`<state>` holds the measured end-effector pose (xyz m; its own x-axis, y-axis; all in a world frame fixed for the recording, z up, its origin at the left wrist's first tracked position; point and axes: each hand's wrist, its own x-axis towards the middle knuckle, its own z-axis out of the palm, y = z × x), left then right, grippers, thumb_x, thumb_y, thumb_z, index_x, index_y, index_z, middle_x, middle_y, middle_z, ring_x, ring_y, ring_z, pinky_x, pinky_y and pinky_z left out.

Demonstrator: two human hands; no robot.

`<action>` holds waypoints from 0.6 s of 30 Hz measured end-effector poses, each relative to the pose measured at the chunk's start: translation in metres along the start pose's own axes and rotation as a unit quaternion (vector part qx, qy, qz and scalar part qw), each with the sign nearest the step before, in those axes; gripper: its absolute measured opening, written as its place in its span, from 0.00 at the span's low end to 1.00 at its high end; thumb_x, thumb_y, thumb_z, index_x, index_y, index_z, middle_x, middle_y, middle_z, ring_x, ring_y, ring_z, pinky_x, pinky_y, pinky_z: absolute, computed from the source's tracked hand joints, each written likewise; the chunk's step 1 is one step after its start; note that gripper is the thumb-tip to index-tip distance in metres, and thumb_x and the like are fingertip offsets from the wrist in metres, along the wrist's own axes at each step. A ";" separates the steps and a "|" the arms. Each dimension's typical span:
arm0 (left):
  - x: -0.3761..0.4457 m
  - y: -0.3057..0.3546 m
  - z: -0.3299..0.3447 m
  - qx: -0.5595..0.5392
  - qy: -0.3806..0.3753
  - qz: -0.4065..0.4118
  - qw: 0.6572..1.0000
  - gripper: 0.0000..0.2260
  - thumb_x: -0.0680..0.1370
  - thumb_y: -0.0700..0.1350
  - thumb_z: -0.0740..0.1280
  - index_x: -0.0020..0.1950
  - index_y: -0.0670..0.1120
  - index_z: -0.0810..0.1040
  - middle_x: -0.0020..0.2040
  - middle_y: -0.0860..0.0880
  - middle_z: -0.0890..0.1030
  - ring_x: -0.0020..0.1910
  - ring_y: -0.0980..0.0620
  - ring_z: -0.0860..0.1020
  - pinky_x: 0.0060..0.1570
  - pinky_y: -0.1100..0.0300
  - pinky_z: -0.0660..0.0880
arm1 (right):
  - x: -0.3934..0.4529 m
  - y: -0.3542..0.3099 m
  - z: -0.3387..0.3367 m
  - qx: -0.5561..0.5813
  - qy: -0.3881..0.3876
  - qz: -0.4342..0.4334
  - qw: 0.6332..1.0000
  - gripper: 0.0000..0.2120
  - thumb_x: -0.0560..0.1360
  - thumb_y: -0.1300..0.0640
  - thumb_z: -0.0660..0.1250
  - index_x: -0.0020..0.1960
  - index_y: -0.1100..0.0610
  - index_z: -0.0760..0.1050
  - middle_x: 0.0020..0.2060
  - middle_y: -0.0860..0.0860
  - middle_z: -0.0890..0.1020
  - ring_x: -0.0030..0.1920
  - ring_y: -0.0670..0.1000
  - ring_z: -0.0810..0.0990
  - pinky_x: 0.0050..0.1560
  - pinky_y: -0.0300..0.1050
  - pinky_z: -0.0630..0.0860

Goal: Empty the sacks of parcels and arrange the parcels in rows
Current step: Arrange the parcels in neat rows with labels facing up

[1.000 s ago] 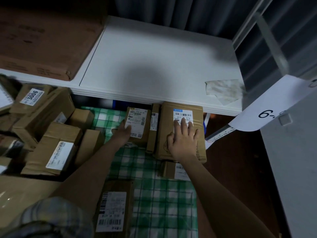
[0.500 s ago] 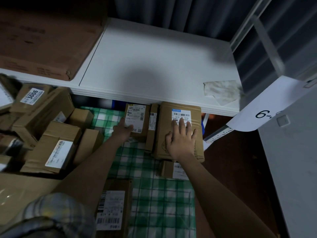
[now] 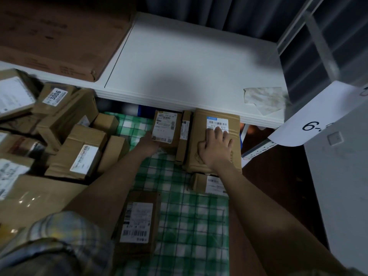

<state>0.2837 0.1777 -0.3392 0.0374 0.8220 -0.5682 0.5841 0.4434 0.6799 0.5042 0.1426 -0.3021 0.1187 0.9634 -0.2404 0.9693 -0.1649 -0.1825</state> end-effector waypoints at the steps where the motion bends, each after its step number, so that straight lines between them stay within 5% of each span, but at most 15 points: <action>1: -0.004 -0.003 0.000 0.025 -0.011 0.004 1.000 0.26 0.79 0.49 0.64 0.75 0.47 0.62 0.71 0.46 0.70 0.65 0.47 0.71 0.58 0.60 0.70 | 0.000 -0.002 -0.003 0.002 0.002 0.001 1.000 0.25 0.79 0.49 0.56 0.73 0.55 0.59 0.76 0.57 0.55 0.75 0.62 0.50 0.74 0.64 0.46; 3: -0.018 -0.003 -0.001 0.065 -0.023 0.028 0.997 0.26 0.80 0.49 0.62 0.76 0.48 0.60 0.71 0.46 0.69 0.68 0.45 0.68 0.64 0.57 0.68 | -0.003 -0.008 -0.009 -0.002 0.008 -0.007 1.000 0.26 0.79 0.51 0.57 0.74 0.57 0.59 0.76 0.58 0.55 0.76 0.62 0.50 0.75 0.62 0.46; 5: -0.037 -0.003 -0.002 0.101 -0.023 0.057 0.993 0.23 0.81 0.47 0.62 0.75 0.48 0.63 0.67 0.48 0.71 0.65 0.45 0.71 0.59 0.59 0.69 | -0.014 -0.018 -0.010 0.006 0.034 -0.057 0.998 0.26 0.78 0.53 0.57 0.74 0.61 0.61 0.75 0.60 0.58 0.75 0.62 0.53 0.75 0.62 0.48; 8: -0.065 -0.015 -0.006 0.201 -0.010 0.085 0.976 0.20 0.82 0.44 0.59 0.74 0.47 0.63 0.66 0.44 0.73 0.60 0.44 0.74 0.50 0.59 0.71 | -0.049 -0.036 0.001 0.078 0.118 -0.210 0.967 0.23 0.72 0.55 0.53 0.60 0.64 0.75 0.60 0.63 0.74 0.61 0.64 0.71 0.60 0.60 0.72; 10: -0.087 -0.018 -0.011 0.291 -0.013 0.084 0.953 0.21 0.82 0.43 0.58 0.75 0.48 0.62 0.68 0.42 0.71 0.61 0.42 0.73 0.52 0.55 0.71 | -0.075 -0.041 0.017 0.101 0.118 -0.269 0.951 0.20 0.71 0.56 0.56 0.56 0.64 0.77 0.55 0.61 0.76 0.55 0.61 0.74 0.52 0.54 0.76; 13: -0.120 -0.025 -0.018 0.397 -0.061 0.031 0.915 0.22 0.82 0.44 0.57 0.76 0.51 0.59 0.72 0.43 0.67 0.71 0.43 0.64 0.71 0.43 0.53 | -0.114 -0.049 0.050 0.120 -0.043 -0.236 0.963 0.20 0.77 0.54 0.63 0.66 0.62 0.71 0.60 0.59 0.74 0.59 0.61 0.73 0.56 0.53 0.74; 15: -0.134 -0.030 -0.020 0.440 -0.077 0.024 0.894 0.23 0.82 0.46 0.57 0.77 0.53 0.56 0.74 0.45 0.65 0.75 0.44 0.59 0.73 0.40 0.41 | -0.132 -0.053 0.072 0.174 -0.185 -0.116 0.960 0.32 0.77 0.46 0.66 0.74 0.61 0.61 0.68 0.59 0.69 0.67 0.59 0.70 0.61 0.49 0.70; 18: -0.153 -0.039 -0.022 0.450 -0.060 0.047 0.890 0.23 0.82 0.52 0.58 0.76 0.52 0.59 0.74 0.45 0.65 0.75 0.45 0.59 0.73 0.40 0.40 | -0.149 -0.065 0.092 0.295 -0.336 0.072 0.892 0.50 0.74 0.40 0.69 0.78 0.64 0.43 0.75 0.59 0.62 0.70 0.58 0.69 0.58 0.46 0.71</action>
<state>0.2373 0.0427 -0.2686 0.1754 0.7720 -0.6110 0.9845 -0.1357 0.1112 0.4035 -0.0094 -0.3418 -0.1157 0.6125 -0.7820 0.6482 -0.5499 -0.5266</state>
